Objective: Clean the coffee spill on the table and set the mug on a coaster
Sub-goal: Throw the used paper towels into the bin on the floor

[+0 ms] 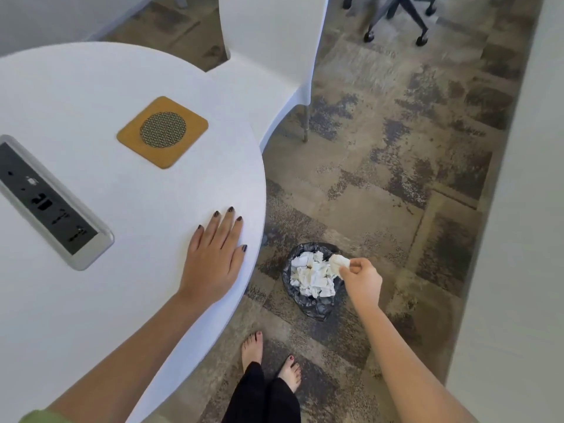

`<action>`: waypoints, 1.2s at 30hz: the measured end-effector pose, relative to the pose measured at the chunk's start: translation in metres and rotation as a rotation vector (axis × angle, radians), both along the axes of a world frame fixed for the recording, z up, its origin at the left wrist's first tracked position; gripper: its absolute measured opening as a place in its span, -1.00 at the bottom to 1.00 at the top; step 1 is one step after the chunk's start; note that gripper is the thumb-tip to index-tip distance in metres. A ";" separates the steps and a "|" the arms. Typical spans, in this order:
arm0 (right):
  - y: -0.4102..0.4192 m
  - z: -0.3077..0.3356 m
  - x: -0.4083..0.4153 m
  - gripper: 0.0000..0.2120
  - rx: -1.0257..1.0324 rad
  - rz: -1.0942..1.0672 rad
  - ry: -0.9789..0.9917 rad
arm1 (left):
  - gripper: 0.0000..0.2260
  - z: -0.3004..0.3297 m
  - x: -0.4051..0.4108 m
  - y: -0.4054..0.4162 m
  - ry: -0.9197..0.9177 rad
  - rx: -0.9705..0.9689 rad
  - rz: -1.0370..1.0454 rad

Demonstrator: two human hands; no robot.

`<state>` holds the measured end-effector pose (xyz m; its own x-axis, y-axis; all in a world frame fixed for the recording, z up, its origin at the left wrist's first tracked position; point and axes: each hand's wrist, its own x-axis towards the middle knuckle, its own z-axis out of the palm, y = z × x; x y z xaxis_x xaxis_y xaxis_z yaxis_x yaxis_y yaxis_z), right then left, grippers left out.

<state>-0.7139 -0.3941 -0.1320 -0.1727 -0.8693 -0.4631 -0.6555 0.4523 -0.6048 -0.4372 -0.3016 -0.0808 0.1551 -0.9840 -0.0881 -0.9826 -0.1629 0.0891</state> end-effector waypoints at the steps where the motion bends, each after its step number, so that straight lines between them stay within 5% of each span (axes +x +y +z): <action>1: -0.005 -0.009 0.004 -0.71 0.013 0.008 0.003 | -0.53 -0.001 0.001 0.000 -0.008 -0.015 -0.001; 8: -0.023 -0.039 0.014 -0.49 -0.003 0.005 0.033 | -0.54 0.000 0.001 0.001 -0.010 -0.027 0.014; 19: 0.006 -0.042 -0.018 -0.52 0.106 -0.038 0.202 | -0.54 0.001 0.001 0.001 -0.010 -0.027 0.025; 36: 0.015 0.054 0.039 -0.71 -0.068 0.250 -0.056 | -0.54 0.014 0.001 0.002 0.065 0.054 0.047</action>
<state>-0.6746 -0.3793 -0.0784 0.0756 -0.9111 -0.4052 -0.7067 0.2377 -0.6664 -0.4361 -0.2999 -0.0664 0.1932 -0.9693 -0.1522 -0.9662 -0.2149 0.1425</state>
